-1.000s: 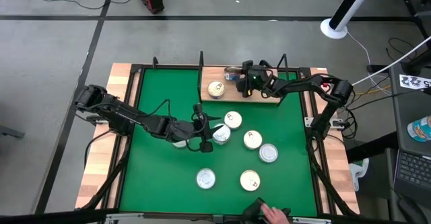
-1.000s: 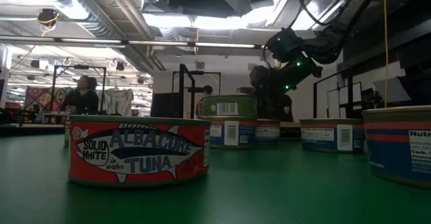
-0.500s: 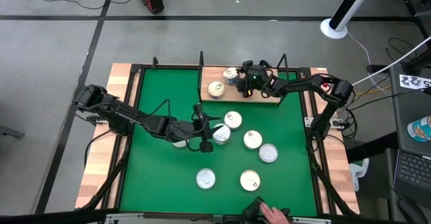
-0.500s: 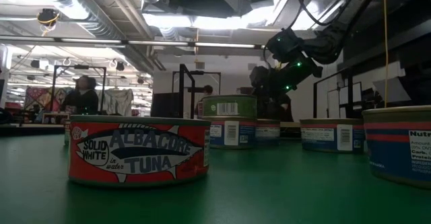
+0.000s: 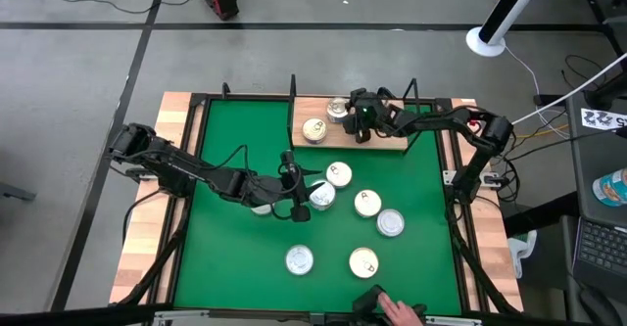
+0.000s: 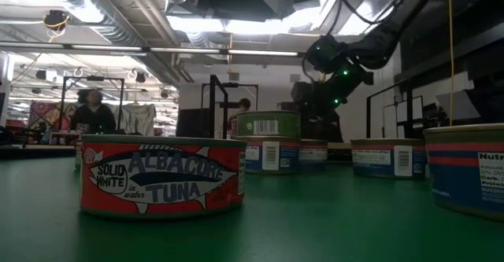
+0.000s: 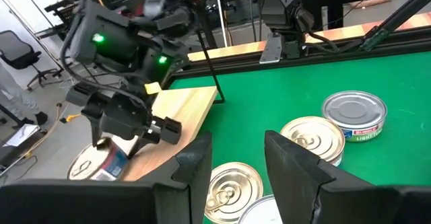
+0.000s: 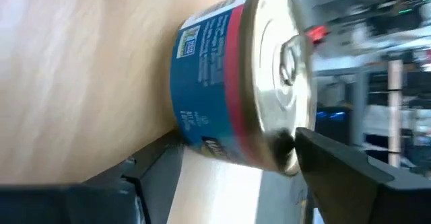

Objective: Stack canned seafood by type on shelf
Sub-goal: Put the blue tuna can on the shelf, then put the green tuna can on the shelf aligned with the blue tuna can

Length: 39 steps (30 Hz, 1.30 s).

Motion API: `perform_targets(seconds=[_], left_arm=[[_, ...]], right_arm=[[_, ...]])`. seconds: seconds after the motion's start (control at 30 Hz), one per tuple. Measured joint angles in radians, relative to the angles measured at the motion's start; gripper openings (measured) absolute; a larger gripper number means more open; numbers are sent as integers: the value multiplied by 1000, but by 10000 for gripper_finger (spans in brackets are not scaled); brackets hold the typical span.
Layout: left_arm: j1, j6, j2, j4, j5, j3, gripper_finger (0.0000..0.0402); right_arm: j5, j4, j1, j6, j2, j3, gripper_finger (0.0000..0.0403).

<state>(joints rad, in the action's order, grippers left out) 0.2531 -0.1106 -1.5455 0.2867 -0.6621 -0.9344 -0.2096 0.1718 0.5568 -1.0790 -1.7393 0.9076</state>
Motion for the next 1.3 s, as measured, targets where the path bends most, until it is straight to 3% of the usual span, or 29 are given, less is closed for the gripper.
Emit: perform_targets(seconds=[0.13,0.33,0.53,0.73,0.9,1.07,1.3], left_arm=[[0,0,0,0,0,0,131],[0,0,0,0,0,0,131],[1,8,0,-2,0,0,131],[1,11,0,-22,0,0,131],[1,11,0,-21,0,0,131],[1,11,0,-19,29,0,131],[1,74,0,-15,108,0,131]], right_arm=[[-2,-115,0,0,0,56,280],[-25,-123,0,0,0,88,280],[-127,-140,-1,-1,0,119,280],[-165,-342,-1,0,22,161,280],[-196,-499,-1,31,72,164,280],[-253,-550,-1,107,151,164,280],[-169,-644,-8,240,293,165,280]])
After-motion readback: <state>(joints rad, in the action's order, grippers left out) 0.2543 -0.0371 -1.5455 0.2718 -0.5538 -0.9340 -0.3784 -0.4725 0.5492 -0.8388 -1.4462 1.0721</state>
